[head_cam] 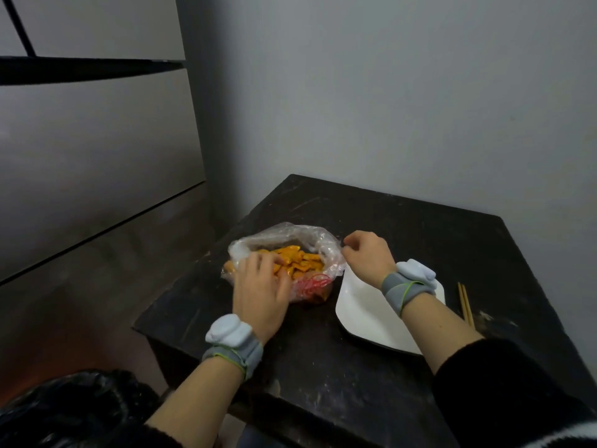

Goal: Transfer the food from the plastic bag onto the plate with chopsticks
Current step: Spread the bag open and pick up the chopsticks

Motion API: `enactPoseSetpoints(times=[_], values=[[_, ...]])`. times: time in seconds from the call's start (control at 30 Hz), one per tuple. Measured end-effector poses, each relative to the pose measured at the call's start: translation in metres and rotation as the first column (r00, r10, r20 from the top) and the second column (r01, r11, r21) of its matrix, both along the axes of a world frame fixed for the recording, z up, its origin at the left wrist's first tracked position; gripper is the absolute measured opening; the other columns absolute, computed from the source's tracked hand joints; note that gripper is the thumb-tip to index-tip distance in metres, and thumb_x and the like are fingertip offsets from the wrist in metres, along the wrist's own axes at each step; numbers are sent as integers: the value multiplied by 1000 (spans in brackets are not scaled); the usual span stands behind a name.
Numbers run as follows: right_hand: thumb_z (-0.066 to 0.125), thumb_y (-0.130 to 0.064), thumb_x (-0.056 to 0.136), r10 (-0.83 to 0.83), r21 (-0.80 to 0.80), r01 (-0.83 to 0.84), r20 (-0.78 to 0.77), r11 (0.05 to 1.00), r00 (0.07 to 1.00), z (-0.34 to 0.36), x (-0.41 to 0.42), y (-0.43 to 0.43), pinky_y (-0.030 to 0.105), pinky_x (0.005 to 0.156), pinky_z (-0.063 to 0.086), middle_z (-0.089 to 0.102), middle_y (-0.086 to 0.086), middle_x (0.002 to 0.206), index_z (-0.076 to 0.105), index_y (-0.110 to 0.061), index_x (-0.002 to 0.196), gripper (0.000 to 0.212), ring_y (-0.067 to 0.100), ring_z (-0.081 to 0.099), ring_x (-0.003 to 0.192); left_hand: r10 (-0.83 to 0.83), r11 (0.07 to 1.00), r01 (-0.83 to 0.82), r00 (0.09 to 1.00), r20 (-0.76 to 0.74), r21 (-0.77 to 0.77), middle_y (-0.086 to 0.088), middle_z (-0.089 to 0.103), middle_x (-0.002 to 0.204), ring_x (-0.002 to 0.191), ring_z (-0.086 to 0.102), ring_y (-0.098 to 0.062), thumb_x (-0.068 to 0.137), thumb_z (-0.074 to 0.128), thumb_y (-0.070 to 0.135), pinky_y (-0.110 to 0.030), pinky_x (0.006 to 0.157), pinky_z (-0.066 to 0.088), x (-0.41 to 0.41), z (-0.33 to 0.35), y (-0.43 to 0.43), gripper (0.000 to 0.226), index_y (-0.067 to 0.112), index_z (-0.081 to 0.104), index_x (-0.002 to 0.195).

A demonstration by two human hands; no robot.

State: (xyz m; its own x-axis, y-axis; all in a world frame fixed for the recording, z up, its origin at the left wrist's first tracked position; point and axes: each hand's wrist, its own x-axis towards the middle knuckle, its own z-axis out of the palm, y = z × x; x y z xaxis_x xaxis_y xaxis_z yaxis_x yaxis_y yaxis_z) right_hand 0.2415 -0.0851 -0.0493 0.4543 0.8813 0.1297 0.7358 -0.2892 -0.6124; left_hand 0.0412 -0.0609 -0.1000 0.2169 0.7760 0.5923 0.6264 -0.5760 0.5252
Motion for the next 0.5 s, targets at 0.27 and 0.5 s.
enactPoseSetpoints(times=[0.27,0.5], values=[[52,-15,89,-223,-23,227,121,974,967,-6,33,-67,36,91,46,64,16,119,66,-8,113,29,37,58,111,-200,979,185,958,-205,-92,3,55,88,85,54,-19,77,41,31,-30,65,44,19,-42,-49,22,21,57,89],[53,-17,90,-396,-229,427,172,875,902,-23,75,-122,30,67,41,66,17,101,63,-2,96,19,32,58,79,-184,967,106,919,-350,-230,-2,54,118,114,44,-25,86,47,30,-36,90,37,21,-51,-49,32,20,57,114]])
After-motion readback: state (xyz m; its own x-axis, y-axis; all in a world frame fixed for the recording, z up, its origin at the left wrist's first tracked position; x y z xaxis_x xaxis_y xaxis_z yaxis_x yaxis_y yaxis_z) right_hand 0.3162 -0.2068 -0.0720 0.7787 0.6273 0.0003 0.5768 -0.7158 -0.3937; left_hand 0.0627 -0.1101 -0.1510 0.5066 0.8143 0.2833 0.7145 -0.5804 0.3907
